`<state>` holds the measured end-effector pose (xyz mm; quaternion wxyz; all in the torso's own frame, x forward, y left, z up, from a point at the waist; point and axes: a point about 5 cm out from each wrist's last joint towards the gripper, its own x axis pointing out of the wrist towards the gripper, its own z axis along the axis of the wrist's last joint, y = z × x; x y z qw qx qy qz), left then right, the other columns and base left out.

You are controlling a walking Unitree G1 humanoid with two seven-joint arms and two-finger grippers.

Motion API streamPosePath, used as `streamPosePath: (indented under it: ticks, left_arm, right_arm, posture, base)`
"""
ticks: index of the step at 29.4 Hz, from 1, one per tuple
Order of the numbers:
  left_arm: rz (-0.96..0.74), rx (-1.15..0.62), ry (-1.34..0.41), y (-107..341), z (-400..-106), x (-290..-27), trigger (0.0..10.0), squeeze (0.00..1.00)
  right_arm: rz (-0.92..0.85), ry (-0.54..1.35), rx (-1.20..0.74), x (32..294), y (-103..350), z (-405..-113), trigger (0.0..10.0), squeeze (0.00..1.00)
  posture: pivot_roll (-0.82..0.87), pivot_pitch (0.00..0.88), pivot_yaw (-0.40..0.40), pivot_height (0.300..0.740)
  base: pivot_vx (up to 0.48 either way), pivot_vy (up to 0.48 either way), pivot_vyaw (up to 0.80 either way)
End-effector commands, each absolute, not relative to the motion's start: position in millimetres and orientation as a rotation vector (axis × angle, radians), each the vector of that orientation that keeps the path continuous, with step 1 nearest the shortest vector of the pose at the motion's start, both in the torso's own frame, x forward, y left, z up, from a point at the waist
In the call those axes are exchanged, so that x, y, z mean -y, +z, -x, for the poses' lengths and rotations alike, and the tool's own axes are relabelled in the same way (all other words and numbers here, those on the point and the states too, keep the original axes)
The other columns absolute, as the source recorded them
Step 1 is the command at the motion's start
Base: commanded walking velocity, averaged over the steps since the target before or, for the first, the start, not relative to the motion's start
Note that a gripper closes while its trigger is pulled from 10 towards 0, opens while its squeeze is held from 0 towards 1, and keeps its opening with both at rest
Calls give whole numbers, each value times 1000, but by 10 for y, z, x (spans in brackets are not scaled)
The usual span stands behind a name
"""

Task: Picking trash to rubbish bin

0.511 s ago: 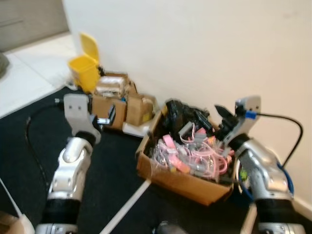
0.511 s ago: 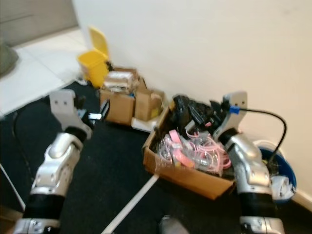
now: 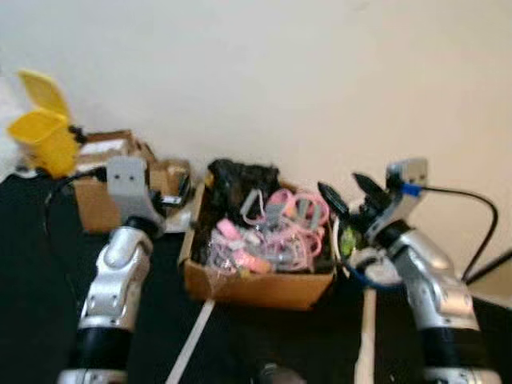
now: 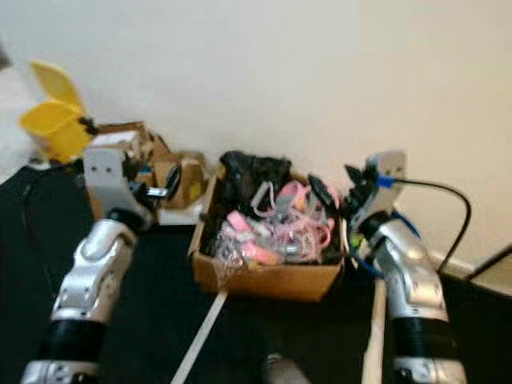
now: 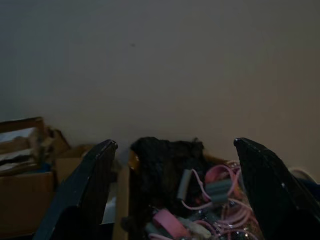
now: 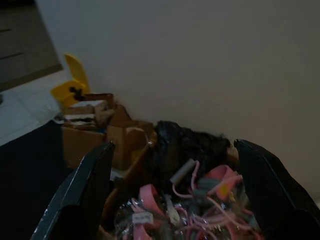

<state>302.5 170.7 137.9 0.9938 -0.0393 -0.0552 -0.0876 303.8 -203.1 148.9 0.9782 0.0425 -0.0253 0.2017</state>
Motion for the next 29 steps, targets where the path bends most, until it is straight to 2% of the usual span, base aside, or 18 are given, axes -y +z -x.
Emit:
streamPosePath:
  ticks: [1, 29]
  left_arm:
    - [67, 93, -185, 1336, -3008, -1690, 10000, 0]
    - [61, 90, -198, 1335, -3008, -1663, 10000, 0]
  right_arm:
    - [-77, 413, 32, 2019, 1434, -3020, 10000, 0]
    - [-58, 452, 25, 1959, 1431, -3000, 10000, 0]
  posture:
    - [-44, 0, -5, 740]
    - [-48, 0, -5, 740]
  base:
    - [0, 0, -800]
    - [0, 0, -800]
